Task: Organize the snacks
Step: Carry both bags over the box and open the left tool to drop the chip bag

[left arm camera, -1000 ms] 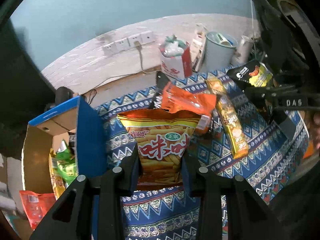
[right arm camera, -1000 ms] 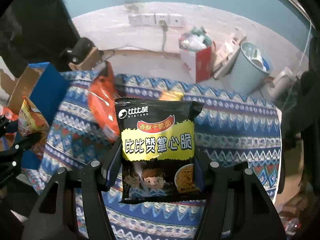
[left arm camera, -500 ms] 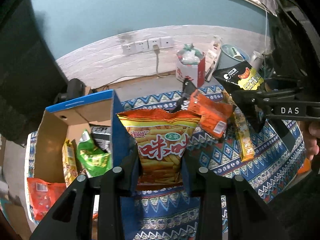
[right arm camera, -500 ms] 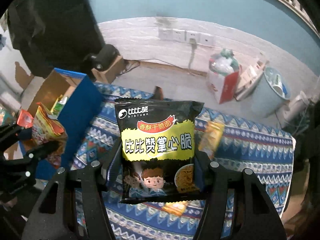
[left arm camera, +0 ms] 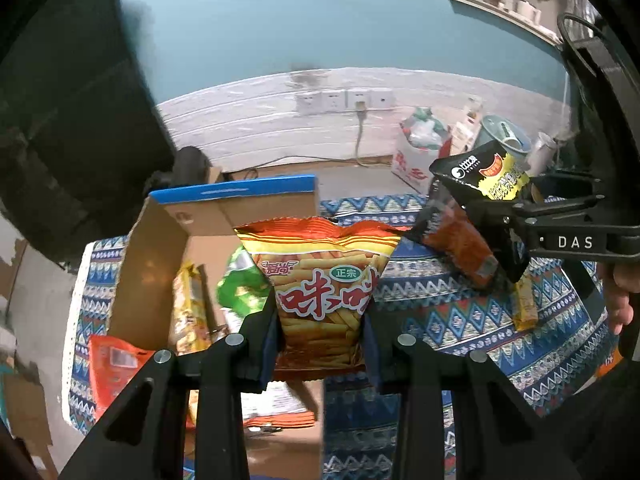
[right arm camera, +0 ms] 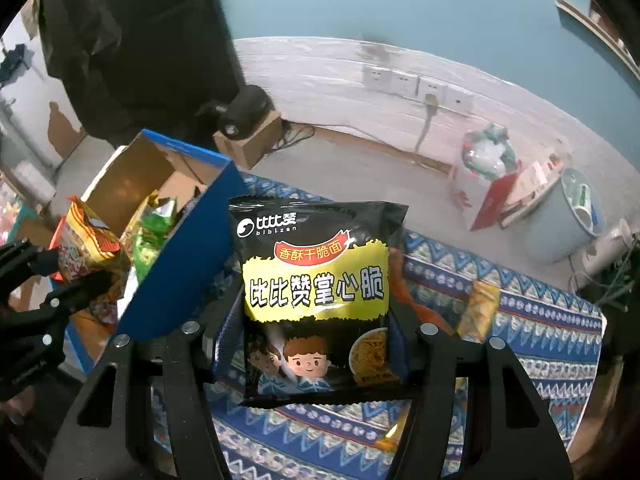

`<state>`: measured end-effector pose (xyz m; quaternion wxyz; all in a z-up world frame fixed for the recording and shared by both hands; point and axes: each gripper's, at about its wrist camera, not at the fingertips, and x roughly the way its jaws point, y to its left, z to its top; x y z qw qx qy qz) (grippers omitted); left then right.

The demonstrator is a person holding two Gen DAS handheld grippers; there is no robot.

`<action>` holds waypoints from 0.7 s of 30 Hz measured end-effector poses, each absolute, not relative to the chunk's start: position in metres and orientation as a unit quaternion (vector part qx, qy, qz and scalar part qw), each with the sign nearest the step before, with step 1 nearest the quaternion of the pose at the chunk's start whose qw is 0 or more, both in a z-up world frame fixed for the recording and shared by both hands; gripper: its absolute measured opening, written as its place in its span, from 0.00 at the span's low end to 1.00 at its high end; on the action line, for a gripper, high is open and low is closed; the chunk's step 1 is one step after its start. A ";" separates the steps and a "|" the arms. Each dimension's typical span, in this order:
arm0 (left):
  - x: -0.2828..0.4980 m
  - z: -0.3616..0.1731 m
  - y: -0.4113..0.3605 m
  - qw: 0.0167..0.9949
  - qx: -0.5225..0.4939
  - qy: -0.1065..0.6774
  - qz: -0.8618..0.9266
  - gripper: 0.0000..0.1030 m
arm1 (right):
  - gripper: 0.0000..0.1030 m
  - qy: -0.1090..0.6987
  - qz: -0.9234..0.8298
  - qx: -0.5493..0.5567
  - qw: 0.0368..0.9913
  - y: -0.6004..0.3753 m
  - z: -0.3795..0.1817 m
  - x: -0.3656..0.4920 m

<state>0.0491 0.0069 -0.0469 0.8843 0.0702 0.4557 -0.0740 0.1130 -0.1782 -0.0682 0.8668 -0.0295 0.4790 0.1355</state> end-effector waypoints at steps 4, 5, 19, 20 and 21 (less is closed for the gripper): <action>0.048 -0.048 0.027 0.886 0.061 0.456 -0.060 0.35 | 0.58 0.479 0.147 -0.039 0.865 -0.156 -0.068 0.118; 0.048 -0.049 0.033 0.886 0.057 0.456 -0.058 0.35 | 0.58 0.479 0.151 -0.042 0.864 -0.149 -0.068 0.119; 0.048 -0.061 0.105 0.883 0.010 0.469 0.002 0.35 | 0.59 0.484 0.198 -0.072 0.849 -0.063 -0.075 0.138; 0.049 -0.062 0.109 0.883 0.006 0.469 0.007 0.35 | 0.59 0.484 0.200 -0.073 0.849 -0.060 -0.076 0.140; 0.050 -0.063 0.113 0.882 0.004 0.470 0.011 0.35 | 0.59 0.485 0.203 -0.073 0.848 -0.055 -0.077 0.142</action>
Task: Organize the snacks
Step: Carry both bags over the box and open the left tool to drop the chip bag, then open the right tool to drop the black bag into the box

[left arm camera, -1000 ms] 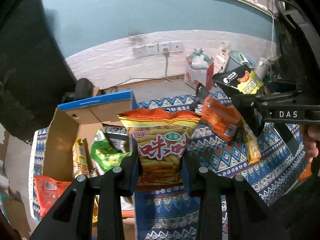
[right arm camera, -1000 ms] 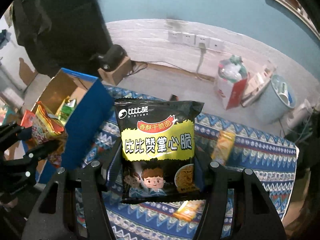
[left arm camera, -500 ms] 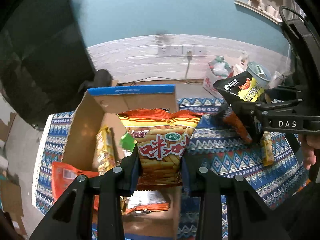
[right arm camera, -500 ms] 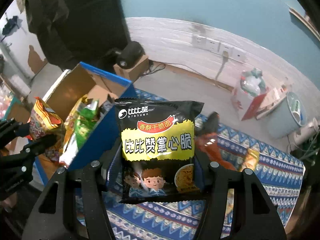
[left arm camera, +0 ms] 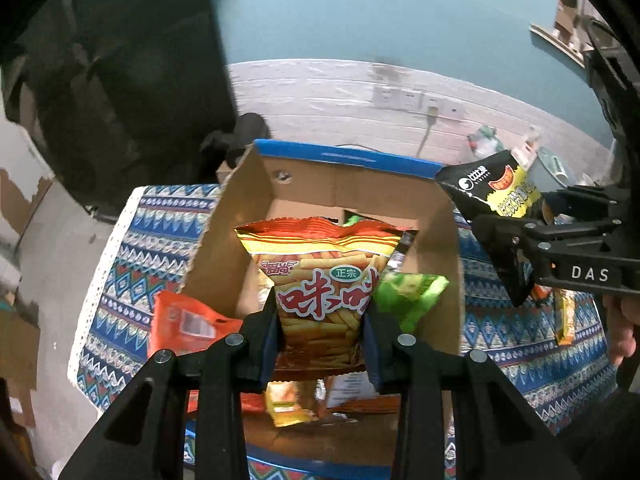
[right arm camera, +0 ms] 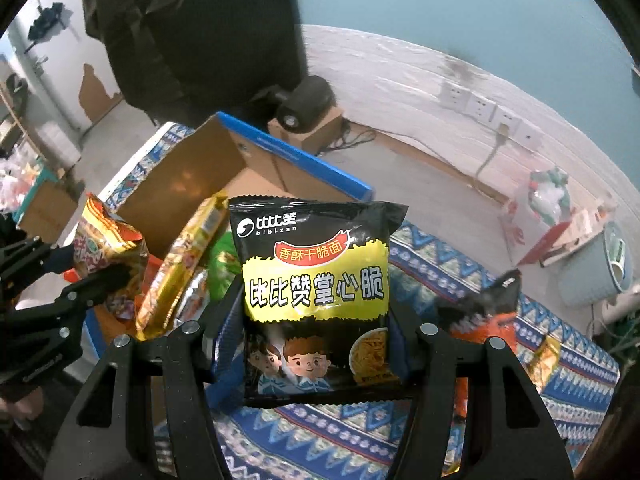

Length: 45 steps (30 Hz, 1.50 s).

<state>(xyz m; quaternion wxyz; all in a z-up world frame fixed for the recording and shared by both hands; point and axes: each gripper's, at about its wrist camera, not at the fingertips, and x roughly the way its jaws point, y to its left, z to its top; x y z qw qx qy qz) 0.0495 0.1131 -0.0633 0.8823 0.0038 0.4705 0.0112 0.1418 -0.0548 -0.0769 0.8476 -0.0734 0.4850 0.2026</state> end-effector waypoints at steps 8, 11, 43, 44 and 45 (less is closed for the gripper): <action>0.053 -0.074 0.138 0.874 -0.013 0.483 0.045 0.35 | 0.59 0.486 0.216 -0.072 0.844 -0.024 -0.082 0.149; 0.054 -0.077 0.143 0.870 -0.021 0.491 0.050 0.39 | 0.59 0.489 0.222 -0.073 0.840 -0.015 -0.085 0.151; 0.049 -0.065 0.151 0.873 -0.011 0.482 0.076 0.66 | 0.71 0.495 0.246 -0.059 0.831 0.028 -0.090 0.165; 0.049 -0.065 0.150 0.873 -0.010 0.482 0.075 0.66 | 0.71 0.496 0.244 -0.059 0.831 0.026 -0.090 0.166; 0.049 -0.065 0.149 0.872 -0.009 0.483 0.074 0.66 | 0.71 0.497 0.241 -0.059 0.831 0.023 -0.089 0.165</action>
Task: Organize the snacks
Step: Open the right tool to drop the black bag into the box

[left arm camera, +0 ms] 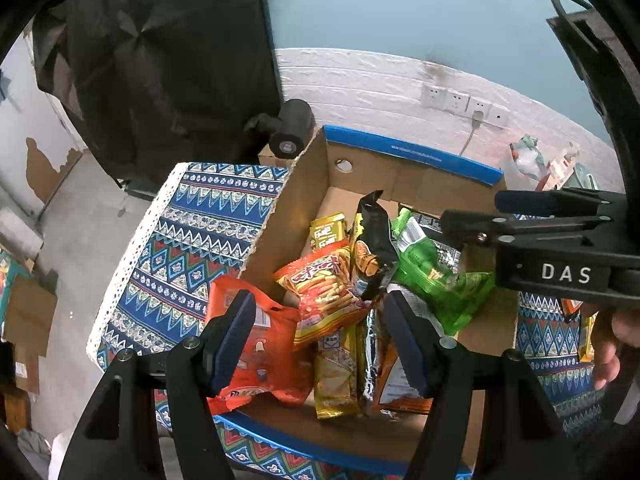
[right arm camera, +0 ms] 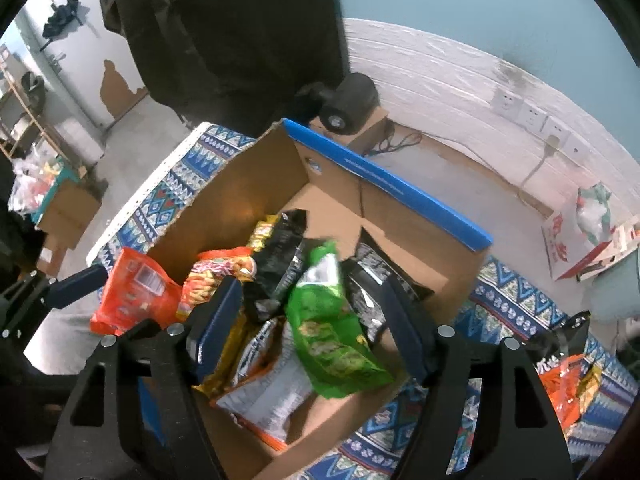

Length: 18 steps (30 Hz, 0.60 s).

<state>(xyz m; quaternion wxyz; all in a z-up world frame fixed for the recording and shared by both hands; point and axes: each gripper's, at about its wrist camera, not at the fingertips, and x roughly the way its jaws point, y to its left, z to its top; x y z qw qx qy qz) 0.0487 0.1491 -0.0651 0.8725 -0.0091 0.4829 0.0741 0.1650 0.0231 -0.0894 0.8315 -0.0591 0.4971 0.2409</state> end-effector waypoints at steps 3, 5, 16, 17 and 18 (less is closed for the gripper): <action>0.049 -0.064 0.144 0.872 -0.007 0.484 0.068 0.66 | 0.73 0.499 0.234 -0.061 0.832 0.014 -0.089 0.163; 0.050 -0.064 0.138 0.872 -0.005 0.485 0.062 0.66 | 0.74 0.500 0.227 -0.062 0.834 0.007 -0.088 0.162; 0.054 -0.065 0.102 0.870 0.022 0.492 0.033 0.68 | 0.74 0.496 0.186 -0.061 0.846 -0.045 -0.076 0.155; 0.054 -0.065 0.100 0.869 0.023 0.493 0.032 0.68 | 0.74 0.495 0.183 -0.062 0.847 -0.049 -0.075 0.154; 0.054 -0.066 0.096 0.869 0.026 0.493 0.031 0.68 | 0.74 0.494 0.178 -0.066 0.849 -0.054 -0.074 0.152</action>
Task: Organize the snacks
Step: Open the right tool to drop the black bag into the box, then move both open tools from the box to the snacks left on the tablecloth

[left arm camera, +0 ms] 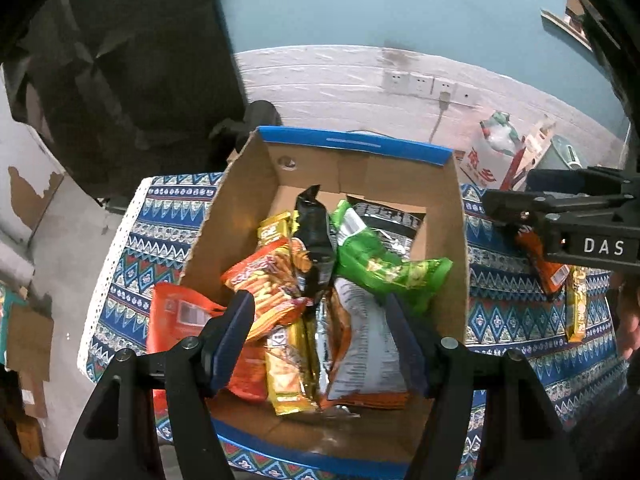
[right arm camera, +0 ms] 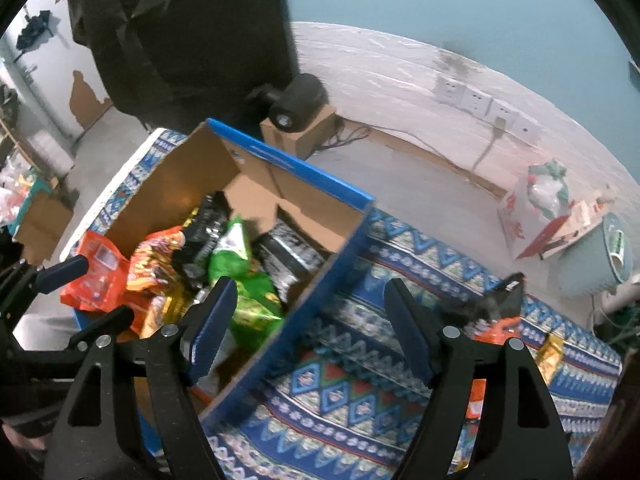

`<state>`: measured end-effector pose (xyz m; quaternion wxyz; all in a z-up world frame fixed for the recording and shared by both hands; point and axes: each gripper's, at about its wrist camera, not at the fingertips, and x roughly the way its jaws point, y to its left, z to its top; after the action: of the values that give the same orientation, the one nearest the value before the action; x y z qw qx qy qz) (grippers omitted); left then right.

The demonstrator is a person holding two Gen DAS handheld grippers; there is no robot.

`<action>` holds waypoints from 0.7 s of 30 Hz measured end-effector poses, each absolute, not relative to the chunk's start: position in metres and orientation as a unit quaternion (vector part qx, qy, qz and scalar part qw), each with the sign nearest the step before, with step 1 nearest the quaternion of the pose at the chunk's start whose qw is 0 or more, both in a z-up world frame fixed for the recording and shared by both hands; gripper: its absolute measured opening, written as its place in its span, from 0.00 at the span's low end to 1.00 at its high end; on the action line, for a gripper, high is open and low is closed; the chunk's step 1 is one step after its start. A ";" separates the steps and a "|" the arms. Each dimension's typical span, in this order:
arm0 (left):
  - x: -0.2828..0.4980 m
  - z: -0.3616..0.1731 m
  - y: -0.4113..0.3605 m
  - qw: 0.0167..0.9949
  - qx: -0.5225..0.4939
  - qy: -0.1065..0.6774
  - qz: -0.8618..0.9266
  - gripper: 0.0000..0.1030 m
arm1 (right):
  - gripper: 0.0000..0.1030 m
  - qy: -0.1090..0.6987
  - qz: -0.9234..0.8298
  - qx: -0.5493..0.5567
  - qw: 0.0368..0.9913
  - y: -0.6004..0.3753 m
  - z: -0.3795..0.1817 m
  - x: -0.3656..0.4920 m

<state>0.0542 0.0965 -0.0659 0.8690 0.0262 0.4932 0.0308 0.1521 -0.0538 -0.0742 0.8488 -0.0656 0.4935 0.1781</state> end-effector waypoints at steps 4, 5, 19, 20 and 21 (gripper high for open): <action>0.055 -0.067 0.086 0.868 0.031 0.495 0.025 0.68 | 0.76 0.487 0.153 -0.083 0.856 -0.076 -0.074 0.148; 0.055 -0.067 0.082 0.867 0.030 0.496 0.020 0.68 | 0.76 0.486 0.145 -0.088 0.857 -0.082 -0.075 0.148; 0.078 -0.078 0.027 0.855 -0.008 0.519 -0.015 0.72 | 0.76 0.499 0.060 -0.071 0.861 -0.184 -0.091 0.138; 0.081 -0.078 0.022 0.855 -0.005 0.518 -0.013 0.72 | 0.76 0.501 0.052 -0.068 0.861 -0.192 -0.093 0.138; 0.083 -0.079 0.016 0.856 -0.001 0.516 -0.012 0.72 | 0.76 0.505 0.044 -0.063 0.860 -0.202 -0.095 0.139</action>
<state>0.0829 0.0159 -0.0787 0.8564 -0.0007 0.5162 -0.0123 0.1386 -0.2018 -0.0948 0.8600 -0.0633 0.5045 0.0438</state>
